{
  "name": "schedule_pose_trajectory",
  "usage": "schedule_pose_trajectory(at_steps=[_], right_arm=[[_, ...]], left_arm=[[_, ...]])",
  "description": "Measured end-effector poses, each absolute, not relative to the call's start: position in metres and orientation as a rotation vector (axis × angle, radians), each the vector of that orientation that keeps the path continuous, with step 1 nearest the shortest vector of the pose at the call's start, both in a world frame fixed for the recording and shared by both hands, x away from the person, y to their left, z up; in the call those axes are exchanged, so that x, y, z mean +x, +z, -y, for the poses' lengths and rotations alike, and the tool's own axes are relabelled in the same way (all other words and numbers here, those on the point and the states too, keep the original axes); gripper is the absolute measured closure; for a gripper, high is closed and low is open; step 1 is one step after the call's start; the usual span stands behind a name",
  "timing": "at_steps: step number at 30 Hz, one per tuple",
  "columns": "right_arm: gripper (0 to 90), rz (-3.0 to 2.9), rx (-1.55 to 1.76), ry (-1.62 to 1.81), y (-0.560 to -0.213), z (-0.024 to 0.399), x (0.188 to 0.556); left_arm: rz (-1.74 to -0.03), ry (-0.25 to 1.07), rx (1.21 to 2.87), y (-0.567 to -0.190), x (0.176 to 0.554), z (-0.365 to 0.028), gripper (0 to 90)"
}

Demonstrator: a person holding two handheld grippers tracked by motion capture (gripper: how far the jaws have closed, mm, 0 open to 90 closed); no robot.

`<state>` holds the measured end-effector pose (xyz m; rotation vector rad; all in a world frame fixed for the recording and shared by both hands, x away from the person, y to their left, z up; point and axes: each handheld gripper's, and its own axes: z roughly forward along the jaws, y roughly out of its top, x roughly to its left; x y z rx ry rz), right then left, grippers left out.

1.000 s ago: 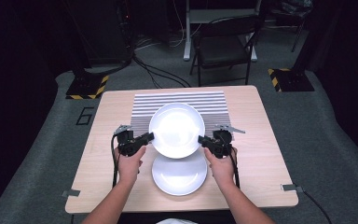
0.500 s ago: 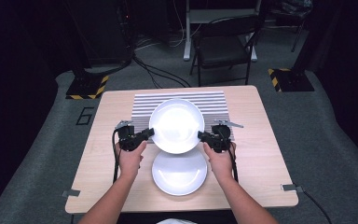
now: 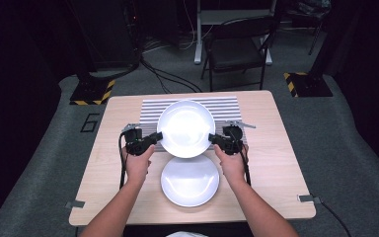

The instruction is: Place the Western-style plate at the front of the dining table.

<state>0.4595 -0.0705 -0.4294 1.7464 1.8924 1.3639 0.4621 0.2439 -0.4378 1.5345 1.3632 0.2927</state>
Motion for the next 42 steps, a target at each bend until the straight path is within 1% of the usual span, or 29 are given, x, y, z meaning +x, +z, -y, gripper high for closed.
schedule_pose_trajectory(at_steps=[33, 37, 42], right_arm=[[76.6, -1.907, 1.665, 1.338, -0.396, 0.062, 0.5], [76.6, -1.906, 1.665, 1.326, -0.396, 0.06, 0.505], [76.4, -1.899, 1.69, 1.312, -0.403, 0.06, 0.512]], left_arm=[[-1.378, 0.306, 1.521, -0.416, 0.497, -0.249, 76.5], [-1.381, 0.307, 1.522, -0.417, 0.503, -0.249, 76.6], [-1.389, 0.307, 1.531, -0.423, 0.508, -0.248, 76.7]])
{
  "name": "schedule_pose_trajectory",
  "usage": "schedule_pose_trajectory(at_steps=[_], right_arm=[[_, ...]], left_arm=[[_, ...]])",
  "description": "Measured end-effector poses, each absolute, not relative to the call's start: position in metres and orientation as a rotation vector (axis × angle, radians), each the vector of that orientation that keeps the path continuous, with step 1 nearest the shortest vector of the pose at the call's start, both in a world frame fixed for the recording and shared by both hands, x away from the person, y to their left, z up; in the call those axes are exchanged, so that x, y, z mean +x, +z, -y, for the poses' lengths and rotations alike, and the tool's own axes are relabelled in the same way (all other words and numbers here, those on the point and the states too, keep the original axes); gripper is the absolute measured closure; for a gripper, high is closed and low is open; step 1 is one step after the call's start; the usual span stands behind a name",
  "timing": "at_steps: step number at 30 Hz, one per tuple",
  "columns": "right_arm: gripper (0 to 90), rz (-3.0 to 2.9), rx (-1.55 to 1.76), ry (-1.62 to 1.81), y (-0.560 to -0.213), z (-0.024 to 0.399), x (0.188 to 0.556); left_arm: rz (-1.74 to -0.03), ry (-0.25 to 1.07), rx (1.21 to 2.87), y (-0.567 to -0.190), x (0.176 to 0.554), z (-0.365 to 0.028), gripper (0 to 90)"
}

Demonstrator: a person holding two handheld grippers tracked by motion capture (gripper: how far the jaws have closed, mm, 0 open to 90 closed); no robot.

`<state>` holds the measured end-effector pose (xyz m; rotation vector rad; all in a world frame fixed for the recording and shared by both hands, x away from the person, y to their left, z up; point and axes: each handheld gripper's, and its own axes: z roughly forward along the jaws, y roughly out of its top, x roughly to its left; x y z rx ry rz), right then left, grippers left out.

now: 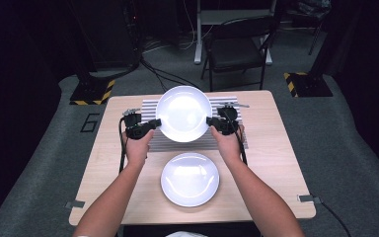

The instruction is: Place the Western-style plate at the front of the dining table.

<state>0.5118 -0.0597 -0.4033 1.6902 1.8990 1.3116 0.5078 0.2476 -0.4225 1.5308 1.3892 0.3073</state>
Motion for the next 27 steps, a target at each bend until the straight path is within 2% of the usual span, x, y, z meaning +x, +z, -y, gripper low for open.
schedule_pose_trajectory(at_steps=[27], right_arm=[[75.3, -1.91, 1.756, 1.254, -0.444, 0.058, 0.541]], left_arm=[[-1.425, 0.29, 1.551, -0.458, 0.535, -0.246, 76.8]])
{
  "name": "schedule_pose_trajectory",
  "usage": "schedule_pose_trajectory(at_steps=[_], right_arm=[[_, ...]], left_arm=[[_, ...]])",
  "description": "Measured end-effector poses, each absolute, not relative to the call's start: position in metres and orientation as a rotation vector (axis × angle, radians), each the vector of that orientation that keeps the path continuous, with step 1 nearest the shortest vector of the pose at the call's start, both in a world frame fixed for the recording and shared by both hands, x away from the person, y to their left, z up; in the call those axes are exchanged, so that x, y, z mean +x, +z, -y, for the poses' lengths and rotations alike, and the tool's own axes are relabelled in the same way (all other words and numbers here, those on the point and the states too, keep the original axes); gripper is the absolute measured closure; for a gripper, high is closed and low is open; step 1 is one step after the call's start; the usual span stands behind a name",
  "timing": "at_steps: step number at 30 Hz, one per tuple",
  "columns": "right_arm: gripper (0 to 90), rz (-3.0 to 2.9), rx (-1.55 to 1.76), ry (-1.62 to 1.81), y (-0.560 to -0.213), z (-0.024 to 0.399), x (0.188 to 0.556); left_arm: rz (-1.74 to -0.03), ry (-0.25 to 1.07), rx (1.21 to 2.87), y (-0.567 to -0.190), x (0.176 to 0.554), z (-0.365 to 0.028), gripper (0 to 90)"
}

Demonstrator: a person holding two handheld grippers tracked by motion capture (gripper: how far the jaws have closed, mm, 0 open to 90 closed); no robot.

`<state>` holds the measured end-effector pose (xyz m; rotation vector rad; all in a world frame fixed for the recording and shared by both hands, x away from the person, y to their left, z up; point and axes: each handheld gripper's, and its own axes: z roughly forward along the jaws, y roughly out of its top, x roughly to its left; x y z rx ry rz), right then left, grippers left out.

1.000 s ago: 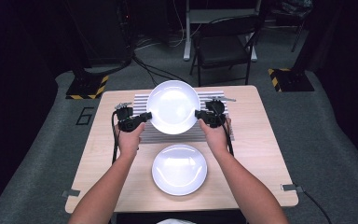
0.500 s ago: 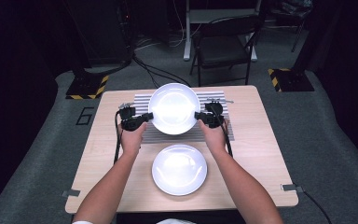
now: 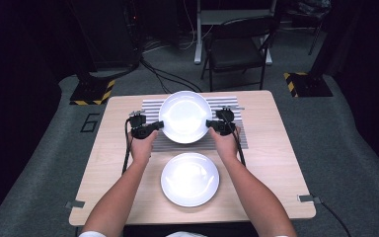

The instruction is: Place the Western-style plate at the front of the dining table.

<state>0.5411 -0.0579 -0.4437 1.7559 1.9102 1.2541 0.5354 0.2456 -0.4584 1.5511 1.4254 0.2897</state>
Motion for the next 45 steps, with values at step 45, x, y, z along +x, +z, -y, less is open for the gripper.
schedule_pose_trajectory(at_steps=[45], right_arm=[[74.2, -1.916, 1.796, 1.15, -0.482, 0.054, 0.568]], left_arm=[[-1.465, 0.259, 1.607, -0.491, 0.565, -0.242, 77.8]])
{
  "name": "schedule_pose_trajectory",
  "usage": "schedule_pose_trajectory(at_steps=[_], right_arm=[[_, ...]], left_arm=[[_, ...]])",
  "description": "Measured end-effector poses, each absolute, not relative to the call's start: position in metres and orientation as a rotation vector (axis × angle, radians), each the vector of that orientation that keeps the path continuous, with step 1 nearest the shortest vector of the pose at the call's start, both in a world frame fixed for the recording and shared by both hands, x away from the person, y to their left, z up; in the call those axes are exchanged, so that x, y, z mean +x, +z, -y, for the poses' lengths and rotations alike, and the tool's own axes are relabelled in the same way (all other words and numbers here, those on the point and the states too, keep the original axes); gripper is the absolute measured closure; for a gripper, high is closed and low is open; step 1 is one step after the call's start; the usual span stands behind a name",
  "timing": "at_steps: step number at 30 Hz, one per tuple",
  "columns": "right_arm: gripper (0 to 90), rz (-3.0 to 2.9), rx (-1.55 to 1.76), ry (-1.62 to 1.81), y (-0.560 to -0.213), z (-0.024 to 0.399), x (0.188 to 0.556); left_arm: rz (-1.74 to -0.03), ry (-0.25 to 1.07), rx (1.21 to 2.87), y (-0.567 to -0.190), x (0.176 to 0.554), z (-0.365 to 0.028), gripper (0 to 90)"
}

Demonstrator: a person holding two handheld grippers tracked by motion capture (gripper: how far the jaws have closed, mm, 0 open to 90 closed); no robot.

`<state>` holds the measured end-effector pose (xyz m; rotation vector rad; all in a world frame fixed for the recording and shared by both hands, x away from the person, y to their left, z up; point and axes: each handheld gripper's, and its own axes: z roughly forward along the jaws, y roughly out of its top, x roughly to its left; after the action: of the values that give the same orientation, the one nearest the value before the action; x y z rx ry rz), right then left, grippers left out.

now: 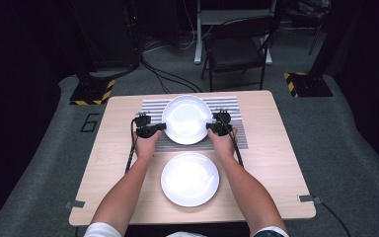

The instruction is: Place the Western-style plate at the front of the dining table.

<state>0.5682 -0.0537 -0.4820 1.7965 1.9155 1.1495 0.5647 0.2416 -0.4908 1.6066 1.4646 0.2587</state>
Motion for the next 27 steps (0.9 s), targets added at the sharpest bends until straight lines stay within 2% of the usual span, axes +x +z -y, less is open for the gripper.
schedule_pose_trajectory(at_steps=[27], right_arm=[[73.9, -1.913, 1.845, 1.128, -0.493, 0.047, 0.575]], left_arm=[[-1.491, 0.253, 1.598, -0.501, 0.572, -0.245, 77.6]])
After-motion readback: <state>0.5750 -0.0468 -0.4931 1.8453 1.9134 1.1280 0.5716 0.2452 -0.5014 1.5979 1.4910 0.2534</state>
